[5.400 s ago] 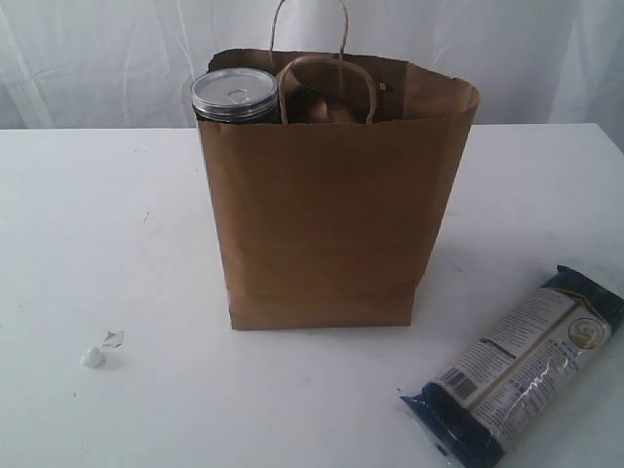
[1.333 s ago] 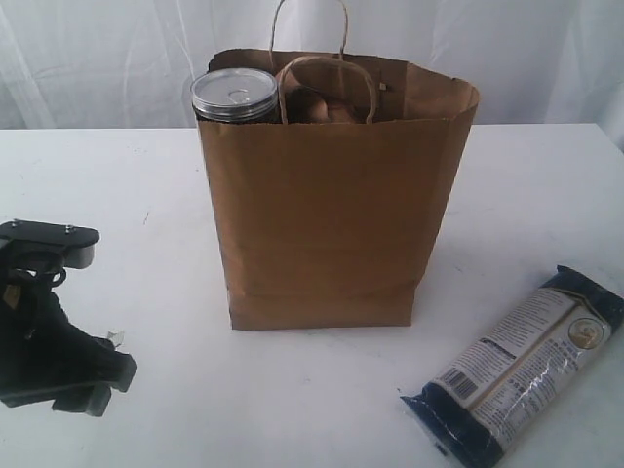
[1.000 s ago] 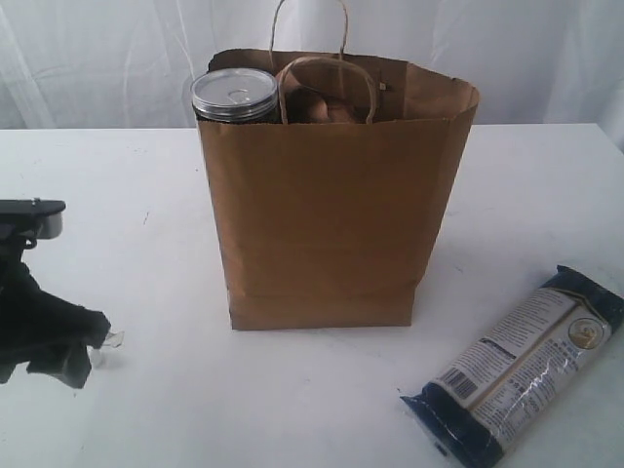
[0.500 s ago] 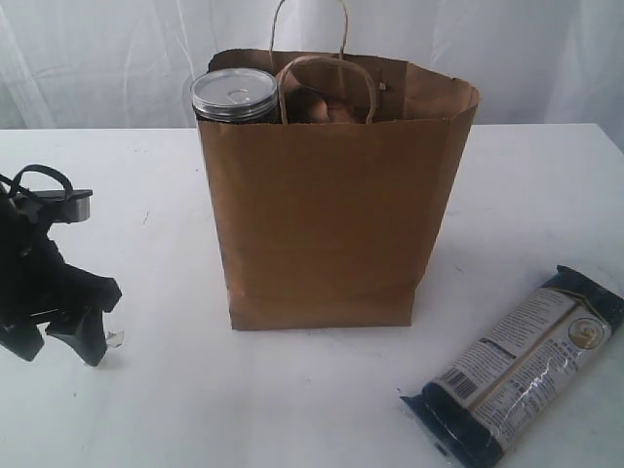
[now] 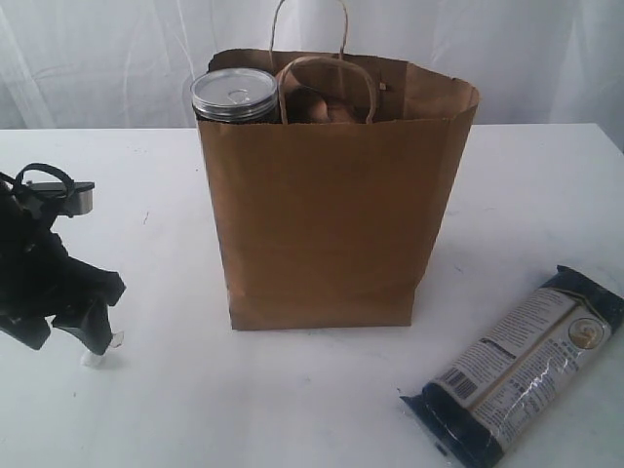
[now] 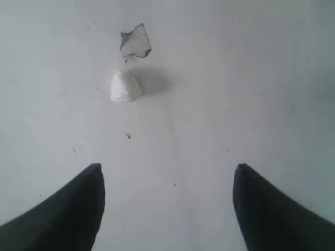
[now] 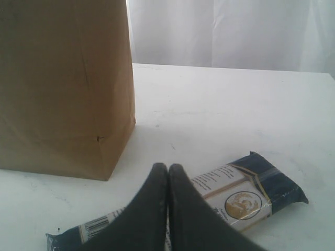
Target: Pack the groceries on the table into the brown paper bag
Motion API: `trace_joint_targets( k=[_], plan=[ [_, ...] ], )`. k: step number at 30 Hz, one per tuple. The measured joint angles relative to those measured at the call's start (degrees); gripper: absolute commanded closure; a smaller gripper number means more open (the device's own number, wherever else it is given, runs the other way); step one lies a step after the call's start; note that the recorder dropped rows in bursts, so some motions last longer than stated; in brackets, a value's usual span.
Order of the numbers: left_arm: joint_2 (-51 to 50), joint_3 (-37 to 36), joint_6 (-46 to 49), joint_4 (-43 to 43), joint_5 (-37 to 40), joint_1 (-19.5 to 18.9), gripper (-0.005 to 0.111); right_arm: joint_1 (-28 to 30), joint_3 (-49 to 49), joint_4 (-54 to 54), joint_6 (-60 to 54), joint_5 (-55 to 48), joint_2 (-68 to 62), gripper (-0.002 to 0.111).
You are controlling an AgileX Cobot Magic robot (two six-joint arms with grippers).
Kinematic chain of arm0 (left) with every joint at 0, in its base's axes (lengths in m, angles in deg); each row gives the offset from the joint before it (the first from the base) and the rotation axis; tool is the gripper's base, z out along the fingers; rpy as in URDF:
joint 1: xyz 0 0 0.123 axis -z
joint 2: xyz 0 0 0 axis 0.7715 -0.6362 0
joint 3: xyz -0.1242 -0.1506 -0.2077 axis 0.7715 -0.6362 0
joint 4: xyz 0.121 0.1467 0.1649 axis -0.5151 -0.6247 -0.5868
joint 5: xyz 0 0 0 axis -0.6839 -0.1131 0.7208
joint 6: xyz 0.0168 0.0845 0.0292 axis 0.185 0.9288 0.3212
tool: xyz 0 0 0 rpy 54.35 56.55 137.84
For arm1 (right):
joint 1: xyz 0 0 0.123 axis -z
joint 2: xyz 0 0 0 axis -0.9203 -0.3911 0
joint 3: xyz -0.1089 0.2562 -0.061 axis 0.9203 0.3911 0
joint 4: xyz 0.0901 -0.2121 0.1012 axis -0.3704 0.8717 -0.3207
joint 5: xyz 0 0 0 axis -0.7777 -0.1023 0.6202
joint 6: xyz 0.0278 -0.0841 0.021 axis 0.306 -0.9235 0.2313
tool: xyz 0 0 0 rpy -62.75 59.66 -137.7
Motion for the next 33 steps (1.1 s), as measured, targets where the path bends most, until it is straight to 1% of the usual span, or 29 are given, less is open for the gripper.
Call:
trace_joint_targets(
  k=[10, 21, 33],
  plan=[
    [-0.36, 0.0, 0.28, -3.08, -0.53, 0.0, 0.036, 0.0, 0.0, 0.0, 0.0, 0.0, 0.0, 0.108],
    [-5.37, 0.0, 0.04, -2.93, -0.44, 0.0, 0.036, 0.0, 0.0, 0.0, 0.0, 0.0, 0.0, 0.108],
    [-7.92, 0.0, 0.37, -2.93, -4.64, 0.0, 0.036, 0.0, 0.0, 0.0, 0.0, 0.0, 0.0, 0.108]
  ],
)
